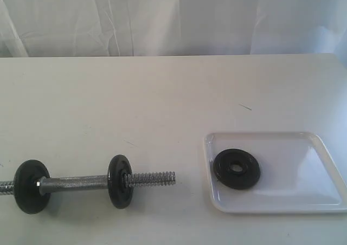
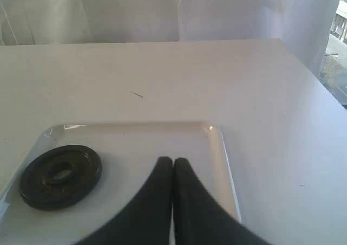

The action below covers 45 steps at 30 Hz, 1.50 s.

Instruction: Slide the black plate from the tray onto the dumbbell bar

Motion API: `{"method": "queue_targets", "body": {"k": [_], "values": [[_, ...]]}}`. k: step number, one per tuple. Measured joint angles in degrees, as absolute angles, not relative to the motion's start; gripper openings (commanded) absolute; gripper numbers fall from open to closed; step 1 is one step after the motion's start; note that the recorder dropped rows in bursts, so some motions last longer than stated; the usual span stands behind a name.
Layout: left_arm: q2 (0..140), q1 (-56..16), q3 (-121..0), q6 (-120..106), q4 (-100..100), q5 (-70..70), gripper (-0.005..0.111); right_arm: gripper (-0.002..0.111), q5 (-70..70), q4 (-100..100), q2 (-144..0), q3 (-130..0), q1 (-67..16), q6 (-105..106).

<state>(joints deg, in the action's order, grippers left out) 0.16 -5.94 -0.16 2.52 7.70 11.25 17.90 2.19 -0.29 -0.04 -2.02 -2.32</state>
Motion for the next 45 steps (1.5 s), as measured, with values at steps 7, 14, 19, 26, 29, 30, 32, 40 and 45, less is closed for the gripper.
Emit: {"method": "queue_targets", "body": {"k": [7,14,19,26,29,30,32,40,45], "values": [[0.2,-5.9,-0.2,2.5,7.7,11.2,0.0,0.0,17.9,2.2,-0.3,0.0,-2.0,-2.3],[0.2,-5.9,-0.2,2.5,7.7,11.2,0.0,0.0,17.9,2.2,-0.3,0.0,-2.0,-2.3],[0.2,-5.9,-0.2,2.5,7.7,11.2,0.0,0.0,17.9,2.2,-0.3,0.0,-2.0,-2.3],[0.2,-5.9,-0.2,2.5,7.7,11.2,0.0,0.0,17.9,2.2,-0.3,0.0,-2.0,-3.1],[0.2,-5.9,-0.2,2.5,7.7,11.2,0.0,0.0,17.9,2.2,-0.3,0.0,-2.0,-3.4],[0.2,-5.9,-0.2,2.5,7.7,11.1,0.0,0.0,17.9,2.2,-0.3,0.0,-2.0,-3.4],[0.2,-5.9,-0.2,2.5,7.7,9.7,0.0,0.0,17.9,2.2,-0.3,0.0,-2.0,-3.4],[0.2,-5.9,-0.2,2.5,7.7,-17.4,0.0,0.0,17.9,2.2,-0.3,0.0,-2.0,-3.4],[0.0,-5.9,-0.2,-1.3,9.2,-37.3,0.0,0.0,17.9,2.2,-0.3,0.0,-2.0,-3.5]]}}
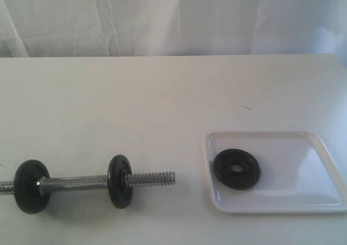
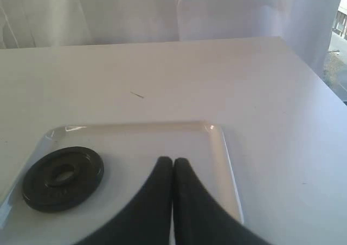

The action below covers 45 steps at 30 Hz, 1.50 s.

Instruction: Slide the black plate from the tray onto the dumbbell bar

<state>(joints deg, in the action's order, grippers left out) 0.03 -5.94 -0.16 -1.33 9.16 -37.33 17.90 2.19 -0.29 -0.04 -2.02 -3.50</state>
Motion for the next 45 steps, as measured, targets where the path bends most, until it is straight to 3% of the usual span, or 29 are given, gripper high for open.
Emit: {"method": "queue_targets", "body": {"k": [6,12,21,28,39,45], "values": [[1.3,-5.9,-5.8,-13.8,12.3,-33.0,0.0,0.0,17.9,2.2,-0.3,0.0,-2.0,-3.5],[11.1,-5.9,-13.8,-16.0,11.1,-26.8,0.0,0.0,17.9,2.2,-0.3,0.0,-2.0,-3.5],[27.3,-5.9,-17.6,-18.6,7.4,3.8,0.0,0.0,17.9,2.2,-0.3,0.0,-2.0,-3.5],[37.4,-6.2,-21.3,-18.9,8.7,13.3,0.0,0.0,17.9,2.2,-0.3,0.0,-2.0,-3.5],[55.1,-15.3,-39.0,-35.3,19.4,35.3,0.0,0.0,17.9,2.2,-0.3,0.0,-2.0,-3.5],[63.1,-21.1,-47.4,-46.4,22.4,40.4,0.0,0.0,17.9,2.2,-0.3,0.0,-2.0,-3.5]]}}
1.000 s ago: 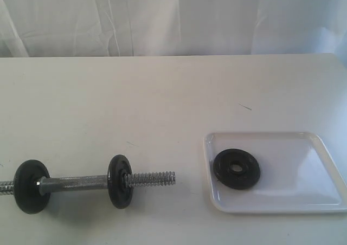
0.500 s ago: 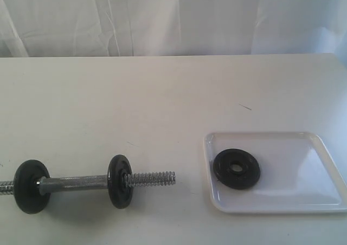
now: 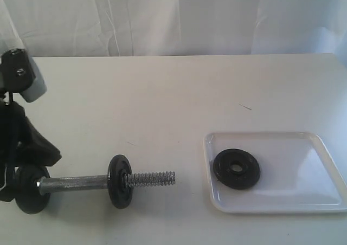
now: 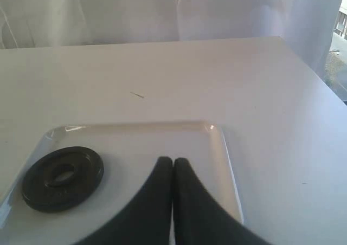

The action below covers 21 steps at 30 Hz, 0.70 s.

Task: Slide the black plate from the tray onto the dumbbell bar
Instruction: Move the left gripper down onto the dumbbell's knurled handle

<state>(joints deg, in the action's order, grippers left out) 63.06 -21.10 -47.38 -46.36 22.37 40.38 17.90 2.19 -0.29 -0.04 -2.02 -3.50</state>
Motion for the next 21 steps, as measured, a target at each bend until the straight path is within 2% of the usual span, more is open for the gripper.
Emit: {"method": "queue_targets", "body": {"k": [8,10,13,18,21], "values": [[69.6,-26.7,-49.1,-70.2,23.0,36.8,0.0,0.0,17.9,2.2,-0.3,0.0,-2.0,-3.5],[71.0,-27.1,-49.1,-72.8,23.0,35.0,0.005,0.0,17.9,2.2,-0.3,0.0,-2.0,-3.5],[72.8,-27.1,-49.1,-74.1,21.9,33.6,0.022,0.0,17.6,2.2,-0.3,0.0,-2.0,-3.5],[75.0,-27.1,-49.1,-73.4,18.2,33.1,0.059,0.0,17.0,2.2,-0.3,0.0,-2.0,-3.5],[75.6,-27.1,-48.5,-72.9,18.1,31.9,0.065,0.0,16.6,2.2,-0.3,0.0,-2.0,-3.5]]}}
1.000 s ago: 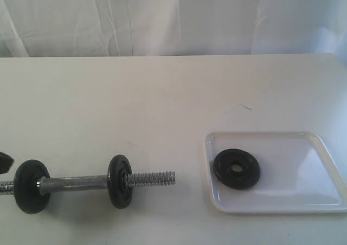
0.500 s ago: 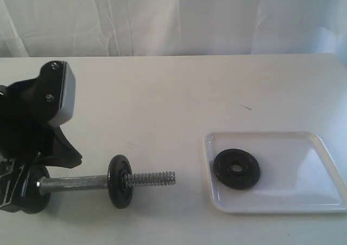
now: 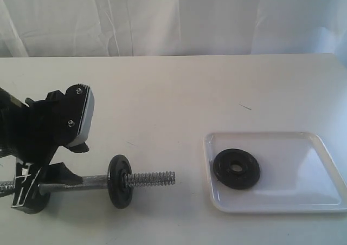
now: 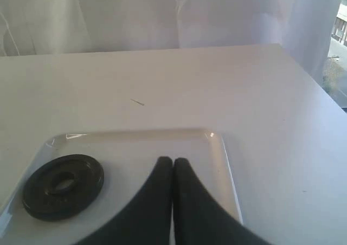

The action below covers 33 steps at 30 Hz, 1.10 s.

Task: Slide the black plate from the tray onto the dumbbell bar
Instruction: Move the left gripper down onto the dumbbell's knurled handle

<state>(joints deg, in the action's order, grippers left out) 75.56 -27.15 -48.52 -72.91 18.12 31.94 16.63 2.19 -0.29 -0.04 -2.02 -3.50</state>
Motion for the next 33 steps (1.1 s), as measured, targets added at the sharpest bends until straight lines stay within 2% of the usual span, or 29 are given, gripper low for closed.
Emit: {"method": "queue_targets", "body": {"k": [10,33], "values": [[78.7,-27.3,-40.4,-72.5,18.0,17.0,0.064,0.0,16.4,2.2,-0.3,0.0,-2.0,-3.5],[88.8,-27.3,-40.0,-72.5,20.2,12.0,0.064,0.0,16.4,2.2,-0.3,0.0,-2.0,-3.6]]}}
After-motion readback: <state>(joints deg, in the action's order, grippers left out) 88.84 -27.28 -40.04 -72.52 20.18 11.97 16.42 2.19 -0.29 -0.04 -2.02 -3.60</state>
